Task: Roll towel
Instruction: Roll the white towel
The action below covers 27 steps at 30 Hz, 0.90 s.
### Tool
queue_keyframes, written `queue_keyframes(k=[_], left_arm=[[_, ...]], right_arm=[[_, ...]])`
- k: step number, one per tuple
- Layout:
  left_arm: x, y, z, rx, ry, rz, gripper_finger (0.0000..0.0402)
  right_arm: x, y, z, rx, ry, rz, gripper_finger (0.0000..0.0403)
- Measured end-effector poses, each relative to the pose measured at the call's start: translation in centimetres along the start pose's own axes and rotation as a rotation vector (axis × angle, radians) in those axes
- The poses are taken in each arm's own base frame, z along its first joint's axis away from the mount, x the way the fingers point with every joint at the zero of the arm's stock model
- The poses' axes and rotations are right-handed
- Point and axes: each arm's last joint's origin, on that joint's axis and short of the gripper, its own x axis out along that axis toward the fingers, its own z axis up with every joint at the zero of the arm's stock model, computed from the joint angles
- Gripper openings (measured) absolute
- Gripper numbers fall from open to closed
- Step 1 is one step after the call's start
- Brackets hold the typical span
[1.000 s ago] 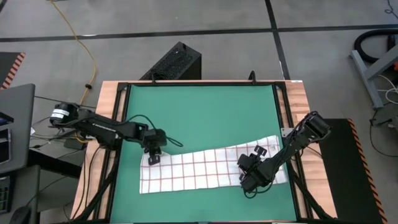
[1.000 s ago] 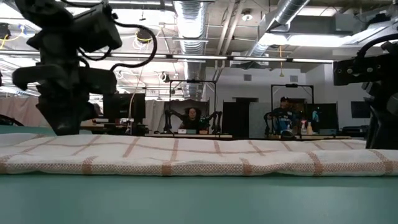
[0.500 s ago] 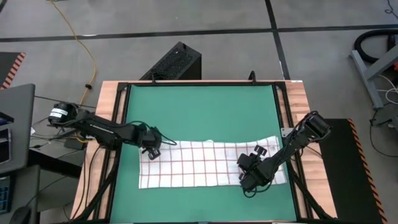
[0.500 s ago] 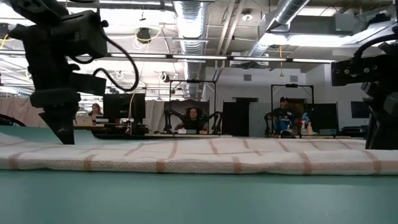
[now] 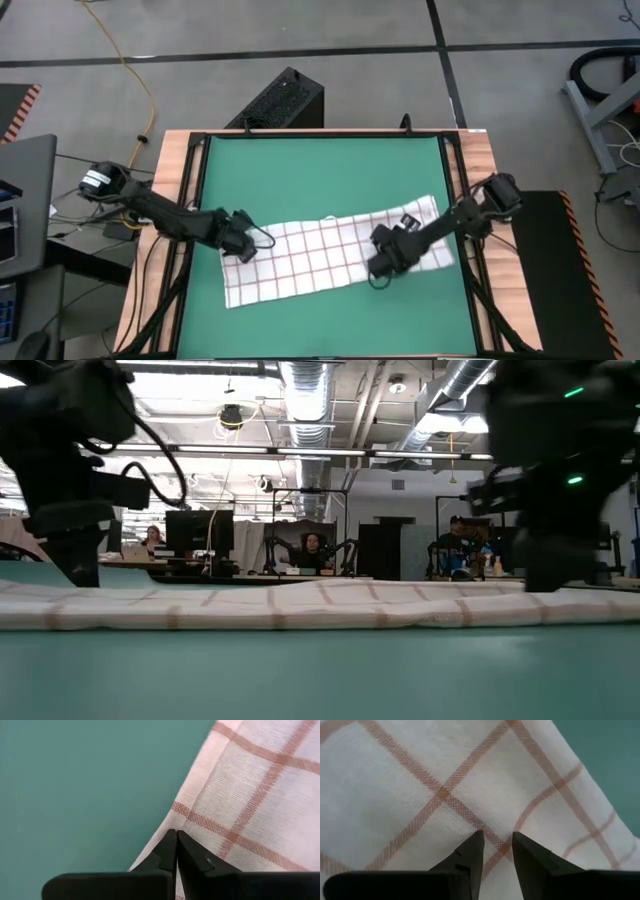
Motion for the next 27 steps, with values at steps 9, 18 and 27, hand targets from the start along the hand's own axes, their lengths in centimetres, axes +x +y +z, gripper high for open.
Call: queue_keyframes(k=[9, 18, 27], left_arm=[[-1.1, -2.8, -2.4, -0.114, -0.072, -0.193, 0.0], [-3.3, -6.4, -2.0, -0.068, -0.297, -0.492, 0.0], [-5.1, -7.1, 1.0, 0.087, -0.479, -0.424, 0.0]], right_arm=[[3.8, -3.7, 5.9, -0.078, -0.085, -0.107, 0.0127], [3.1, -5.2, 10.9, -0.118, -0.25, -0.033, 0.0127], [-2.8, -0.2, 8.8, -0.176, -0.411, 0.354, 0.0125]])
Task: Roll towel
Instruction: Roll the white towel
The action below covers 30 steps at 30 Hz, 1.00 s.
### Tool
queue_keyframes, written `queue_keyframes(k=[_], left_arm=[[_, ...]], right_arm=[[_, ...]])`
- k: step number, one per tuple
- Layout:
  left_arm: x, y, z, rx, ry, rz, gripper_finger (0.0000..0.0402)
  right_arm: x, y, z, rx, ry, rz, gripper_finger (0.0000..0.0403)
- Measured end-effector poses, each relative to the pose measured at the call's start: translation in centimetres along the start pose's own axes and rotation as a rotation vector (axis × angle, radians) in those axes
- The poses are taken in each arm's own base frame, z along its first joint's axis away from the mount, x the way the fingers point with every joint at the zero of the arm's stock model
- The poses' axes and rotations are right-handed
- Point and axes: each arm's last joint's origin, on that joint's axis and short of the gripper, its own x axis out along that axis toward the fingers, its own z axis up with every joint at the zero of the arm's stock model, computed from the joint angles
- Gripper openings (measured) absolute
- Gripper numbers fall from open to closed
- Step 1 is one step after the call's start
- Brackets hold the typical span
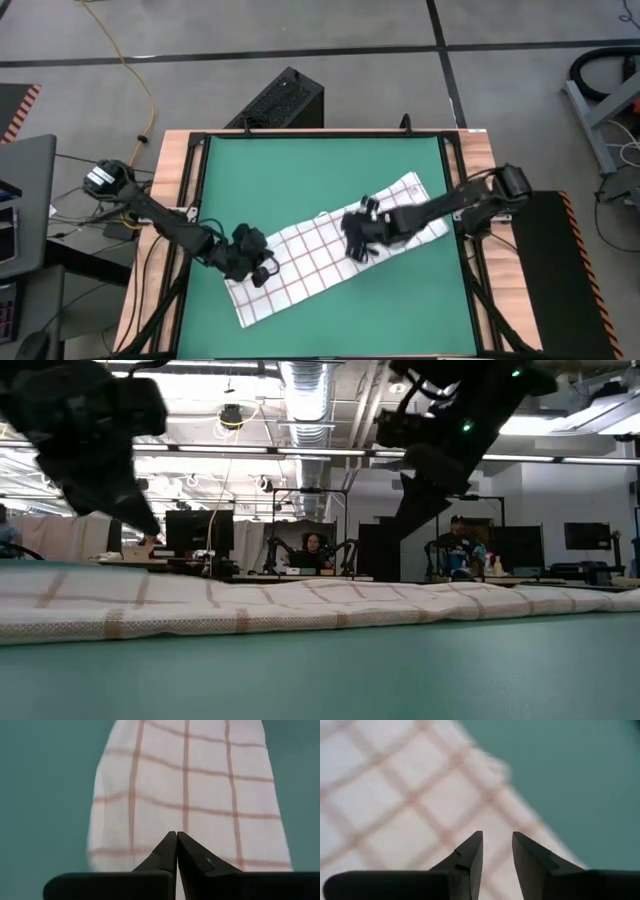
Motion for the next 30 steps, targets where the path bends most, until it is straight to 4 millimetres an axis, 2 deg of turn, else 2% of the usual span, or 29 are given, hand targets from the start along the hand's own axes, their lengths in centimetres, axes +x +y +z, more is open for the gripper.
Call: queue_keyframes(k=[4, 9, 12, 19, 25, 27, 30], left_arm=[[0.4, 0.3, 1.6, 0.053, -0.021, 0.017, 0.0], [1.1, 1.7, 3.2, 0.117, -0.106, 0.137, 0.0], [1.6, 2.4, 4.2, 0.113, -0.131, 0.162, 0.0], [3.6, 3.0, 7.6, 0.22, -0.231, -0.032, 0.0], [7.3, 4.3, 11.1, 0.341, -0.473, -0.3, 0.0], [9.2, 5.4, 12.1, 0.36, -0.516, -0.339, 0.0], [12.7, 7.1, 14.0, 0.349, -0.495, -0.34, 0.0]], right_arm=[[1.2, 3.9, -1.5, -0.061, -0.02, 0.075, 0.0117], [2.1, 6.5, -4.3, -0.077, 0.08, 0.095, 0.0109], [1.0, 7.6, -5.7, -0.05, 0.16, 0.111, 0.0108], [-3.5, 8.7, -9.5, -0.093, 0.322, 0.057, 0.0108], [-5.5, 8.9, -10.4, -0.15, 0.333, 0.057, 0.0108], [-5.6, 9.0, -10.5, -0.177, 0.33, 0.063, 0.0108], [-5.8, 9.2, -10.7, -0.198, 0.325, 0.074, 0.0107]])
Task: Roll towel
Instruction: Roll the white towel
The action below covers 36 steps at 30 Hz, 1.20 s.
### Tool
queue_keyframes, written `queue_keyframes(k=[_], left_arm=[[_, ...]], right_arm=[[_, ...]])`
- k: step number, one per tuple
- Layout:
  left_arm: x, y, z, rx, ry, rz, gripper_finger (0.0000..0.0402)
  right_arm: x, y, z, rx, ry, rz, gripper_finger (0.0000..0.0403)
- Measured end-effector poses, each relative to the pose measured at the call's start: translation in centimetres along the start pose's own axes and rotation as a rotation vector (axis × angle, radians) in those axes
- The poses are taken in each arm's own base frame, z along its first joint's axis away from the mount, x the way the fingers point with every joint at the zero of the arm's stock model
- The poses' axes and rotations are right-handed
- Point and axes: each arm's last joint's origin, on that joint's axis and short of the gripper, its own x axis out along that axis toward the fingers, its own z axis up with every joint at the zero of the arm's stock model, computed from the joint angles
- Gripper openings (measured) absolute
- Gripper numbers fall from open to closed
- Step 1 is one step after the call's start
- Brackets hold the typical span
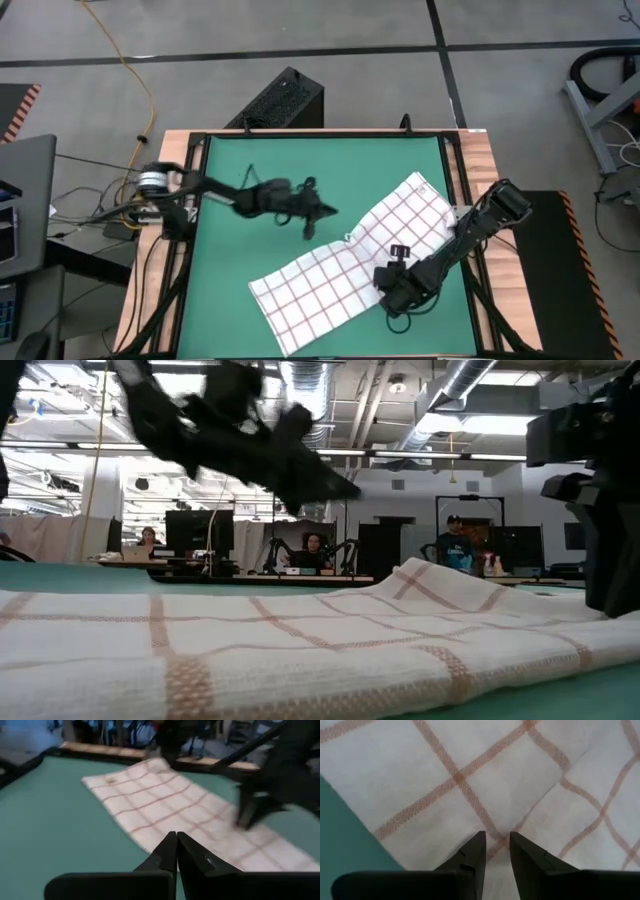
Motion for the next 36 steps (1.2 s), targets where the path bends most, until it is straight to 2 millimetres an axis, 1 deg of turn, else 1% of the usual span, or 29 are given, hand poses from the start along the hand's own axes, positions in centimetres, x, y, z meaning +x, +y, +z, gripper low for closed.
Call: queue_keyframes(k=[2, 5, 7, 10, 13, 15, 18, 20, 21, 25, 28, 33, 36], left_arm=[[2.2, 1.6, -0.5, 0.004, 0.02, -0.072, 0.0], [5.4, 3.2, -0.7, -0.016, 0.037, -0.197, 0.0], [7.5, 4.0, -0.5, -0.008, 0.059, -0.2, 0.0], [10.4, 5.4, -0.4, 0.051, 0.166, -0.127, 0.0], [13.3, 5.9, -0.4, 0.139, 0.306, -0.114, 0.0], [15.0, 5.7, 0.0, 0.199, 0.373, -0.099, 0.0], [16.9, 5.7, 0.1, 0.245, 0.435, -0.12, 0.0], [17.7, 5.5, 0.0, 0.245, 0.435, -0.148, 0.0], [17.8, 5.5, 0.0, 0.252, 0.43, -0.149, 0.0], [17.8, 5.4, 0.5, 0.321, 0.423, -0.103, 0.0], [17.6, 5.9, 0.3, 0.309, 0.441, -0.125, 0.0], [17.8, 6.4, -0.6, 0.309, 0.449, -0.131, 0.0], [18.1, 6.4, -1.6, 0.324, 0.46, -0.143, 0.0]], right_arm=[[-0.1, 0.2, -0.2, -0.014, -0.002, 0.005, 0.0107], [-0.3, 0.6, -0.5, -0.03, -0.01, 0.01, 0.0107], [-0.4, 0.8, -0.7, -0.039, -0.013, 0.012, 0.0107], [-0.5, 0.9, -0.8, -0.036, -0.017, 0.013, 0.0107], [-0.6, 1.0, -0.8, -0.003, -0.019, 0.016, 0.0107], [-0.6, 1.1, -0.9, 0.018, -0.021, 0.019, 0.0107], [-0.7, 1.2, -1.0, 0.04, -0.023, 0.021, 0.0107], [-0.8, 1.3, -1.1, 0.052, -0.026, 0.021, 0.0107], [-0.8, 1.3, -1.1, 0.058, -0.029, 0.02, 0.0107], [-0.9, 1.6, -1.3, 0.072, -0.034, 0.025, 0.0107], [-1.0, 1.7, -1.4, 0.078, -0.035, 0.027, 0.0107], [-1.0, 1.8, -1.5, 0.096, -0.037, 0.031, 0.0107], [-1.0, 1.8, -1.5, 0.105, -0.039, 0.032, 0.0107]])
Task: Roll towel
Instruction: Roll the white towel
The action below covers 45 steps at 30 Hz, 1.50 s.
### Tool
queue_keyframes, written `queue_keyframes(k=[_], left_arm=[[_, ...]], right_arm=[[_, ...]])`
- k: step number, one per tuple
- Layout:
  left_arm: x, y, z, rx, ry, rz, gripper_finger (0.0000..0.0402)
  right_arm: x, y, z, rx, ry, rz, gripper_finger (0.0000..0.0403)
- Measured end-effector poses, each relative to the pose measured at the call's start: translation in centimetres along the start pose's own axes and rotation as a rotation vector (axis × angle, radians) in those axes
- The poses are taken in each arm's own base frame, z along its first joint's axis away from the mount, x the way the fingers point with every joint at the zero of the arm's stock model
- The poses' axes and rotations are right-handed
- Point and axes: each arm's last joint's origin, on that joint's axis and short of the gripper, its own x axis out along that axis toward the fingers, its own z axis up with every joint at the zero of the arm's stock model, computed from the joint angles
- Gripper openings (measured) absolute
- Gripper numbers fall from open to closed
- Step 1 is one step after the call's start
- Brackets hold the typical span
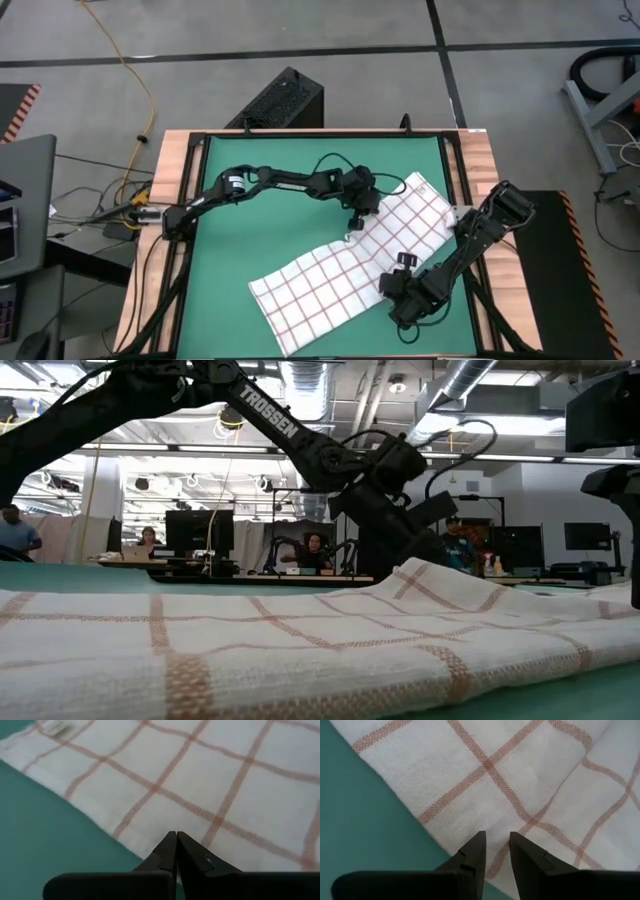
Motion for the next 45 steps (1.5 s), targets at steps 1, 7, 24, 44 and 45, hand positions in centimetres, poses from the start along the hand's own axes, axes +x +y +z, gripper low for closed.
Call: queue_keyframes(k=[1, 7, 24, 44, 45], left_arm=[[0.1, 0.0, -0.1, -0.002, 0.006, -0.001, 0.0], [0.3, 0.1, -1.4, -0.043, 0.163, 0.141, 0.0], [-4.9, 4.1, -2.9, -0.348, 0.379, 0.155, 0.0], [-19.4, 2.5, 4.6, -0.379, 0.515, 0.161, 0.0], [-20.6, 2.2, 5.5, -0.38, 0.488, 0.155, 0.0]], right_arm=[[0.0, 0.0, 0.0, 0.0, 0.0, 0.0, 0.0107], [0.0, -0.1, 0.0, -0.005, 0.006, -0.008, 0.0107], [0.4, -4.7, 0.8, 0.296, -0.038, -0.409, 0.0107], [1.1, -13.6, 3.8, 0.591, -0.032, -0.889, 0.0079], [1.4, -14.6, 4.1, 0.598, -0.006, -0.906, 0.0075]])
